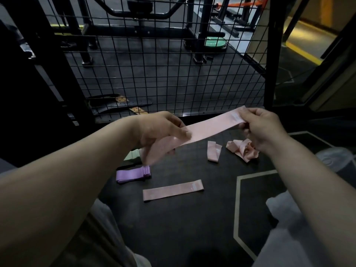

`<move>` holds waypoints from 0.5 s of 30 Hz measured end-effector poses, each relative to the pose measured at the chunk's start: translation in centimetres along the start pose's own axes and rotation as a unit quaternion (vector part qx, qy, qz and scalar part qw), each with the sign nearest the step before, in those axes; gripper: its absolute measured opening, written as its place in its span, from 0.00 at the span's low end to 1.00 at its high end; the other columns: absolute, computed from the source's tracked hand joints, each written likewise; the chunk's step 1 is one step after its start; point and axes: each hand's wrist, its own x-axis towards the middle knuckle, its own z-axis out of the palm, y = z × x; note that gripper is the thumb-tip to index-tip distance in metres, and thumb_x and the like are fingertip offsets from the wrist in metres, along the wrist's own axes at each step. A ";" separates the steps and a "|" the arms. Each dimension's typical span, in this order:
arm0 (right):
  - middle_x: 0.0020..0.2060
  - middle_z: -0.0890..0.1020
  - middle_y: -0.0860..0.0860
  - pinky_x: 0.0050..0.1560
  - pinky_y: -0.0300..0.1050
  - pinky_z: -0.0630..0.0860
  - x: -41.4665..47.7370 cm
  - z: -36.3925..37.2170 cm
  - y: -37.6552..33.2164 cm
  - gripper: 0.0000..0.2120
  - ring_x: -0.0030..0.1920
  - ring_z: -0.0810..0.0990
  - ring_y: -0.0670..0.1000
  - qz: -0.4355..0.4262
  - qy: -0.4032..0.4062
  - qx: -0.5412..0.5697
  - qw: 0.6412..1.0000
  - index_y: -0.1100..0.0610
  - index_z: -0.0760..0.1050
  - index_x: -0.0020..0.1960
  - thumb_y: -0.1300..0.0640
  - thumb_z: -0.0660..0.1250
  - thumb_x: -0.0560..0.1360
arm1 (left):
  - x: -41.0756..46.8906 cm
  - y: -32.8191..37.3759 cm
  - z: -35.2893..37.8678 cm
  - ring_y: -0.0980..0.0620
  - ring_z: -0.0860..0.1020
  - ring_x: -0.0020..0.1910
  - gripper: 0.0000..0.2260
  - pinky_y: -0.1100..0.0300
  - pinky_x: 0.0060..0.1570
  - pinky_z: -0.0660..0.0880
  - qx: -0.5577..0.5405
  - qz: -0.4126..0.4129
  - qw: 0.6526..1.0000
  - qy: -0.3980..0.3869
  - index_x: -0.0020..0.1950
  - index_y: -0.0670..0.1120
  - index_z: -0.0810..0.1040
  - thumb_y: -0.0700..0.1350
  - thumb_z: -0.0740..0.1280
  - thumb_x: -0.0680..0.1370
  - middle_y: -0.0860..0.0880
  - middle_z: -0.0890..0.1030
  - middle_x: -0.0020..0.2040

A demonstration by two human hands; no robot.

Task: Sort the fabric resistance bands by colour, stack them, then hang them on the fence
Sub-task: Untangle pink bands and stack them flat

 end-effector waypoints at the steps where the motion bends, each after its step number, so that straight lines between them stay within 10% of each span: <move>1: 0.40 0.81 0.52 0.26 0.34 0.68 0.2 -0.3 0.6 0.07 0.29 0.74 0.43 0.025 0.003 0.015 1.000 0.58 0.78 0.53 0.55 0.68 0.79 | -0.1 -0.2 -0.3 0.51 0.76 0.23 0.07 0.58 0.30 0.76 0.036 -0.010 0.999 0.008 0.48 0.39 0.77 0.42 0.71 0.77 0.46 0.77 0.30; 7: 0.25 0.71 0.46 0.29 0.35 0.62 1.9 -1.5 4.4 0.11 0.19 0.66 0.39 0.203 -0.040 0.083 0.975 0.52 0.71 0.42 0.51 0.62 0.82 | -0.1 -2.2 -2.3 0.50 0.75 0.30 0.12 0.59 0.29 0.75 0.087 -0.055 0.990 0.092 0.49 0.38 0.80 0.46 0.74 0.74 0.45 0.77 0.35; 15: 0.37 0.75 0.55 0.22 0.29 0.69 6.3 1.9 10.2 0.09 0.22 0.76 0.42 0.243 -0.083 0.063 0.964 0.59 0.70 0.45 0.58 0.59 0.83 | 3.2 -5.5 -4.7 0.48 0.79 0.28 0.04 0.44 0.45 0.81 0.022 -0.102 0.956 0.276 0.50 0.36 0.80 0.35 0.71 0.76 0.38 0.80 0.40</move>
